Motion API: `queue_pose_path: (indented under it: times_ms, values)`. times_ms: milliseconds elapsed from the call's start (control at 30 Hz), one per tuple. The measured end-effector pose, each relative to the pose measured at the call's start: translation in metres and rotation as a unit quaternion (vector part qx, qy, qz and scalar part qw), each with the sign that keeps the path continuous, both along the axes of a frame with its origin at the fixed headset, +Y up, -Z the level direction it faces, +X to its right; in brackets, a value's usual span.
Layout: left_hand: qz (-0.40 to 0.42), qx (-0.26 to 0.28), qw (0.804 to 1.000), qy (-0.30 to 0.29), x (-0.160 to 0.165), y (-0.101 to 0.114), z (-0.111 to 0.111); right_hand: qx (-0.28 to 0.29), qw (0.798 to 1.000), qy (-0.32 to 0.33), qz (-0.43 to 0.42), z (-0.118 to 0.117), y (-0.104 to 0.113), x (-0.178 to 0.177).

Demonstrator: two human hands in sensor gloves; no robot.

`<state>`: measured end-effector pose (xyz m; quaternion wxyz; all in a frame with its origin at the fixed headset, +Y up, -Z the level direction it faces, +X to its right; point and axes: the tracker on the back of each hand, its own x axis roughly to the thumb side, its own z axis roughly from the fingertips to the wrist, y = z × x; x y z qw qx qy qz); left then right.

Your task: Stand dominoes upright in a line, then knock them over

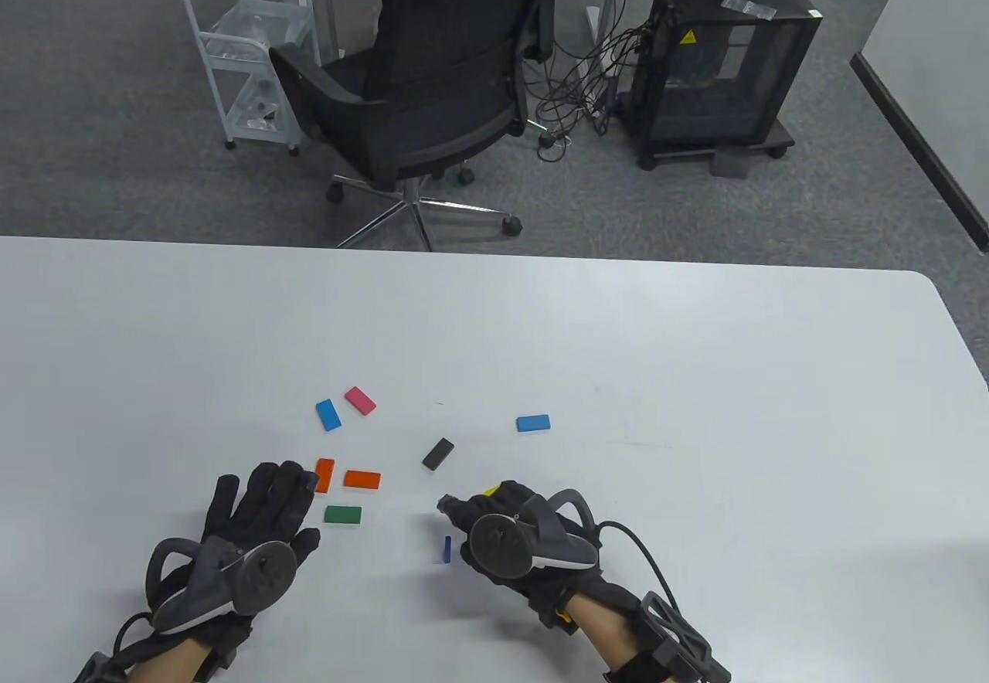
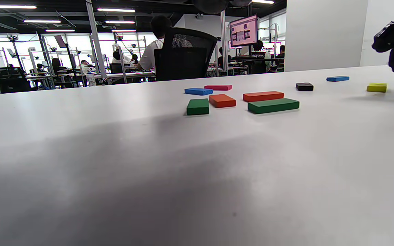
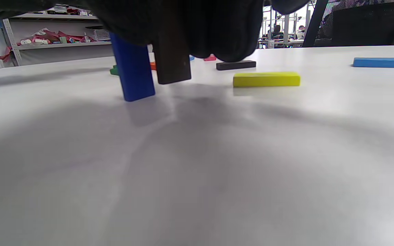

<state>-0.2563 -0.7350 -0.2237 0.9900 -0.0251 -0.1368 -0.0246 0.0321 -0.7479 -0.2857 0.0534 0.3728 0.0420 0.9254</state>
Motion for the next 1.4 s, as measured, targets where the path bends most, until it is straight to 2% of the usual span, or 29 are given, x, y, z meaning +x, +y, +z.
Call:
queue_pose_path:
  times_ms: [400, 1100, 1400]
  values:
    - [0.0, -0.001, 1.0, 0.0, 0.0, 0.0, 0.0, -0.003, 1.0, 0.013, 0.011, 0.004, -0.007, -0.007]
    - [-0.001, -0.004, 1.0, 0.0, 0.0, -0.001, 0.0, -0.013, 0.999, 0.007, 0.032, 0.006, -0.007, -0.006]
    - [-0.001, -0.004, 1.0, 0.001, -0.001, -0.001, 0.0, -0.005, 0.999, -0.021, 0.043, -0.002, 0.007, 0.007]
